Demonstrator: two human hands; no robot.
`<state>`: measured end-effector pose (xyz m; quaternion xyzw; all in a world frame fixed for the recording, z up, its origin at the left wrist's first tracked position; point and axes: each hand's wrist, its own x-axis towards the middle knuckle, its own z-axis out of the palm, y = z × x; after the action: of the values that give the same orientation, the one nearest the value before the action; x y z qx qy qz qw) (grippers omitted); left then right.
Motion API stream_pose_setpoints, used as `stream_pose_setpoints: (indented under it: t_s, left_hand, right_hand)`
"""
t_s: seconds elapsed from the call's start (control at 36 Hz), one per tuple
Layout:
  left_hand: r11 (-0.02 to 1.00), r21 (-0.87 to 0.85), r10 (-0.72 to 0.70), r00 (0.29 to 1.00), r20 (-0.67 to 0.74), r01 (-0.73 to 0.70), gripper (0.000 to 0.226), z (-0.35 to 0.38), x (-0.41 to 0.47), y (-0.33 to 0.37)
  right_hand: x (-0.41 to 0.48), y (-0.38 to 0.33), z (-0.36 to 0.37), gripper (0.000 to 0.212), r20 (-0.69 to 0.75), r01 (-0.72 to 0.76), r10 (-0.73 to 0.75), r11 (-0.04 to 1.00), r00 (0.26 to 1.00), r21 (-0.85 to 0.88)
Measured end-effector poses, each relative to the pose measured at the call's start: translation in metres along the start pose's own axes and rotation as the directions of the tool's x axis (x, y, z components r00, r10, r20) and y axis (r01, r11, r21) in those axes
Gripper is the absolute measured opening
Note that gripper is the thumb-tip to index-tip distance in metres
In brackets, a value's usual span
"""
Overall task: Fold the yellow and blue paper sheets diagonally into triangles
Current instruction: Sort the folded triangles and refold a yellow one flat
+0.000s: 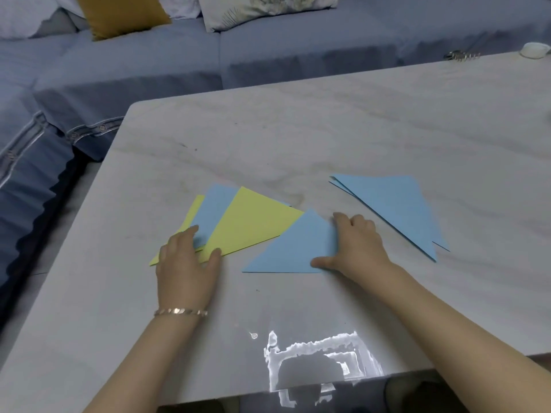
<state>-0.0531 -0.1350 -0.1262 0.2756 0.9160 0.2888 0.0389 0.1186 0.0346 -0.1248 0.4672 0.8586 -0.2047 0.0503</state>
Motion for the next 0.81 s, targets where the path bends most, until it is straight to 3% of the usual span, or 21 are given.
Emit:
stream_pose_setpoints:
  t_s: [0.11, 0.17, 0.22, 0.31, 0.42, 0.47, 0.5, 0.61, 0.69, 0.75, 0.81]
  left_hand:
    - [0.996, 0.083, 0.032, 0.992, 0.118, -0.042, 0.064, 0.005, 0.016, 0.009]
    - [0.991, 0.124, 0.033, 0.986, 0.163, -0.054, 0.065, 0.01, 0.02, 0.011]
    - [0.989, 0.139, 0.03, 0.982, 0.185, -0.057, 0.064, 0.014, 0.022, 0.013]
    - [0.99, 0.129, 0.029, 0.982, 0.184, -0.054, 0.058, 0.016, 0.022, 0.018]
    - [0.995, 0.078, 0.05, 0.986, 0.16, -0.063, 0.054, 0.017, 0.019, 0.021]
    - [0.997, 0.014, 0.067, 0.984, 0.166, -0.07, 0.052, 0.018, 0.017, 0.02]
    - [0.997, -0.02, 0.076, 0.982, 0.171, -0.074, 0.05, 0.018, 0.016, 0.019]
    - [0.987, -0.147, 0.089, 0.979, 0.183, -0.062, 0.032, 0.019, 0.01, 0.022]
    - [0.977, -0.192, 0.133, 0.973, 0.186, -0.097, 0.024, 0.018, 0.008, 0.028]
    - [0.967, -0.224, 0.172, 0.962, 0.211, -0.124, 0.023, 0.019, 0.007, 0.035]
    - [0.956, -0.26, 0.206, 0.947, 0.248, -0.14, 0.024, 0.022, 0.006, 0.043]
  right_hand:
    - [0.003, -0.003, 0.001, 0.077, 0.046, -0.058, 0.055, 0.996, 0.997, 0.065]
    - [0.001, 0.002, 0.003, 0.056, 0.035, -0.034, 0.029, 0.99, 0.999, 0.14]
    - [-0.005, 0.008, 0.005, 0.034, -0.029, 0.035, -0.029, 0.973, 0.999, 0.228]
    - [-0.012, 0.02, 0.005, 0.035, -0.16, 0.132, -0.079, 0.928, 0.984, 0.349]
    - [-0.007, 0.04, -0.014, 0.021, -0.432, 0.166, 0.091, 0.837, 0.897, 0.521]
    - [0.002, 0.053, -0.028, 0.016, -0.501, 0.141, 0.191, 0.823, 0.844, 0.551]
    - [0.006, 0.06, -0.035, 0.015, -0.504, 0.102, 0.24, 0.822, 0.83, 0.56]
    - [0.027, 0.089, -0.045, 0.049, -0.382, -0.113, 0.379, 0.819, 0.843, 0.562]
    - [0.032, 0.096, -0.043, 0.068, -0.383, -0.231, 0.398, 0.881, 0.834, 0.414]
    - [0.028, 0.09, -0.04, 0.066, -0.468, -0.179, 0.323, 0.928, 0.823, 0.326]
    - [0.021, 0.08, -0.033, 0.052, -0.536, -0.002, 0.172, 0.953, 0.827, 0.303]
